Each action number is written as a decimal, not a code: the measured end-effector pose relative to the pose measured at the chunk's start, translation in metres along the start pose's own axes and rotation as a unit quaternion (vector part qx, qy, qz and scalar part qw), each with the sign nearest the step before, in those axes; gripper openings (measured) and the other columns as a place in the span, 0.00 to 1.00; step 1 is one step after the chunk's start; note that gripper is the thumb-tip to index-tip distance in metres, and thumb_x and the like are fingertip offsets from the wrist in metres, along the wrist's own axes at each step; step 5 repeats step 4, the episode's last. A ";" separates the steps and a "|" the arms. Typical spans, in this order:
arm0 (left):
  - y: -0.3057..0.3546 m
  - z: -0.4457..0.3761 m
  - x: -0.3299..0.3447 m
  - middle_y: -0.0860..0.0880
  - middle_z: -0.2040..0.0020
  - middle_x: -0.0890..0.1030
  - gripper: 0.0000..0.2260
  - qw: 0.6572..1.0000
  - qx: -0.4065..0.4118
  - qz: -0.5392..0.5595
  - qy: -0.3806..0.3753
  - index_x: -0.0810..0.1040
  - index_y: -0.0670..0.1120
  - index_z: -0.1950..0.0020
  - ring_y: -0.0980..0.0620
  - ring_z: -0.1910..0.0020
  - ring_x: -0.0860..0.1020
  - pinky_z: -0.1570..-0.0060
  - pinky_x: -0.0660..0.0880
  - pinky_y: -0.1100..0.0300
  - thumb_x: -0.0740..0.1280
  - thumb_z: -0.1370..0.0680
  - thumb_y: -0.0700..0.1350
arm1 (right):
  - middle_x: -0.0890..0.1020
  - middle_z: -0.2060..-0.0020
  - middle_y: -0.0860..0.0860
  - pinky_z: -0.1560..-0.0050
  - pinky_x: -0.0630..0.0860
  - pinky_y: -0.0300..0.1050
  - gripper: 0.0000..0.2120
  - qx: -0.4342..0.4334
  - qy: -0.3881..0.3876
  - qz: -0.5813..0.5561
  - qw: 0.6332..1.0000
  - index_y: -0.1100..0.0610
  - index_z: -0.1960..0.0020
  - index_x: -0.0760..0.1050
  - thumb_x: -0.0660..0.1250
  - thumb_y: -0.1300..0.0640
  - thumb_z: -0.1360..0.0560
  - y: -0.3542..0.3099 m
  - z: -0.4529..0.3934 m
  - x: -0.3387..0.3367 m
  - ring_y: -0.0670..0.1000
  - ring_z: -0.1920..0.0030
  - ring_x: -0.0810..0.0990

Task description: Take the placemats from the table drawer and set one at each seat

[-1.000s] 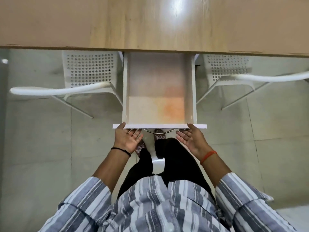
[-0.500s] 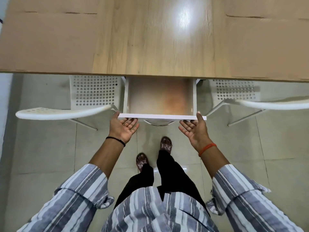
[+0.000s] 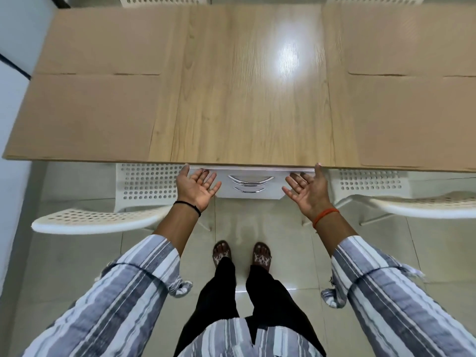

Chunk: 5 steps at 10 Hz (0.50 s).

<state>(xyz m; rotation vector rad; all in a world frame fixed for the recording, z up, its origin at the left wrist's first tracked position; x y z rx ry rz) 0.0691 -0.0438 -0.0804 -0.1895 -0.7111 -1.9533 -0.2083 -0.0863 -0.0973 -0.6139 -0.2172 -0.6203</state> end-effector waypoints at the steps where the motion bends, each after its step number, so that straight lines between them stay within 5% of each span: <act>1: 0.007 -0.009 0.009 0.42 0.25 0.65 0.29 1.000 -0.008 0.015 -0.011 0.59 0.40 0.23 0.42 0.27 0.67 0.31 0.64 0.40 0.54 0.19 0.57 | 0.68 0.27 0.59 0.38 0.73 0.61 0.39 -0.003 -0.005 -0.015 1.000 0.61 0.22 0.55 0.56 0.35 0.21 -0.012 -0.010 0.010 0.59 0.29 0.71; 3: 0.009 -0.016 0.007 0.42 0.26 0.67 0.29 0.999 -0.033 0.000 -0.006 0.59 0.41 0.23 0.41 0.29 0.69 0.34 0.66 0.40 0.54 0.19 0.57 | 0.71 0.30 0.57 0.37 0.72 0.62 0.35 0.000 0.003 0.002 1.000 0.59 0.24 0.60 0.56 0.35 0.21 -0.010 -0.011 0.008 0.59 0.32 0.72; 4: 0.001 -0.008 0.013 0.42 0.31 0.74 0.27 0.983 -0.076 -0.167 -0.013 0.65 0.40 0.27 0.42 0.33 0.74 0.40 0.71 0.44 0.53 0.18 0.57 | 0.75 0.33 0.56 0.42 0.75 0.57 0.28 0.026 0.006 0.166 0.986 0.59 0.27 0.64 0.56 0.41 0.18 0.002 -0.004 0.014 0.58 0.36 0.76; 5: 0.001 -0.008 0.013 0.42 0.31 0.74 0.27 0.983 -0.076 -0.167 -0.013 0.65 0.40 0.27 0.42 0.33 0.74 0.40 0.71 0.44 0.53 0.18 0.57 | 0.75 0.33 0.56 0.42 0.75 0.57 0.28 0.026 0.006 0.166 0.986 0.59 0.27 0.64 0.56 0.41 0.18 0.002 -0.004 0.014 0.58 0.36 0.76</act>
Point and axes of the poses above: each hand's wrist, its own z-axis away from the middle knuckle, its own x-axis out of the palm, y = z × x, the point moved 9 cm from there along -z, towards the middle knuckle
